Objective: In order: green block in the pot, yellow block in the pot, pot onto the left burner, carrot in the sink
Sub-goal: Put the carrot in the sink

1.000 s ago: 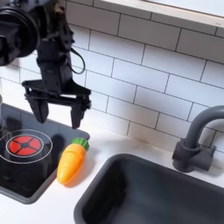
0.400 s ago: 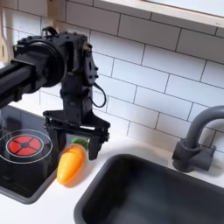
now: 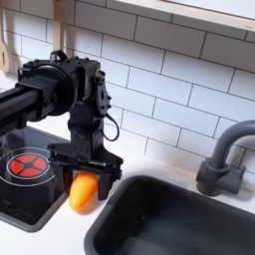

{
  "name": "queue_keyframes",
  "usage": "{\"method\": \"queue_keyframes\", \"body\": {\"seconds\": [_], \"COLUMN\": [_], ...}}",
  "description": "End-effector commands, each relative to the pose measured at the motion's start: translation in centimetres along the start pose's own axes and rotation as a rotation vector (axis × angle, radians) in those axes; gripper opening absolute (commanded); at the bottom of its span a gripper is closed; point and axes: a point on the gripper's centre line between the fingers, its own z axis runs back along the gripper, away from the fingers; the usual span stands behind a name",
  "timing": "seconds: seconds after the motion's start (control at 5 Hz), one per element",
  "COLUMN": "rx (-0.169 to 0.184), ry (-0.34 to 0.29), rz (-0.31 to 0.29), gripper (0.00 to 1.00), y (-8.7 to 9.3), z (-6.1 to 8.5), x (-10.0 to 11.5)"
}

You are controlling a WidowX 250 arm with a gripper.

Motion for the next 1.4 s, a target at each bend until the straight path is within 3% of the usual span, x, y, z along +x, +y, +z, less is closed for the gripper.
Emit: {"method": "queue_keyframes", "body": {"seconds": [0.0,0.2,0.4,0.8,1.2], "rx": [-0.015,-0.029,-0.065,-0.098,-0.098], "ry": [-0.025,-0.029,-0.033,0.009,0.027], "rz": [-0.036,-0.089,-0.147,-0.226,-0.251], "gripper": [0.00,0.00,0.00,0.00,0.00], "y": [-1.2,-3.3,-6.5,-11.0,-12.0], "z": [0.2,0.4,0.4,-1.2,-2.4], "x": [0.6,0.9,1.0,0.0,-1.4]}}
